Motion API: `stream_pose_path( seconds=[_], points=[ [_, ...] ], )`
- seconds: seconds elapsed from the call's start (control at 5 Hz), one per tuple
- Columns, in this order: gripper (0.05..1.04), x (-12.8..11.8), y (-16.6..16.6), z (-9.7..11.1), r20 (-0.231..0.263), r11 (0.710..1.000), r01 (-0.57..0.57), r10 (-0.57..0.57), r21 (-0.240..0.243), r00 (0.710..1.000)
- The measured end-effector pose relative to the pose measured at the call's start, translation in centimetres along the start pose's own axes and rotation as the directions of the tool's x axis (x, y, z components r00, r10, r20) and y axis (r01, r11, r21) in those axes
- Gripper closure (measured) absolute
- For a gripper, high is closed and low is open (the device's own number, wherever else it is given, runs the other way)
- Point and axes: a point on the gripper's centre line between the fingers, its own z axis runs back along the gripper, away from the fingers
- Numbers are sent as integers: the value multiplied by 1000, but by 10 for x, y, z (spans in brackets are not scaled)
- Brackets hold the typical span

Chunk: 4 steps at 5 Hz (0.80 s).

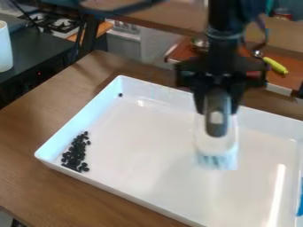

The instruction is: Sweep into pile

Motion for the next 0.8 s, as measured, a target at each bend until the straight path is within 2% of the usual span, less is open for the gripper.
stream_pose_path(
  seconds=[0.2, 0.6, 0.8],
  points=[
    [593, 0, -27, -28, -33, 1000, 25, -24, 18, 999],
    [593, -20, -61, -69, -41, 994, 105, -104, 23, 994],
    [527, -21, -65, -69, -26, 994, 107, -107, 19, 994]
  ],
)
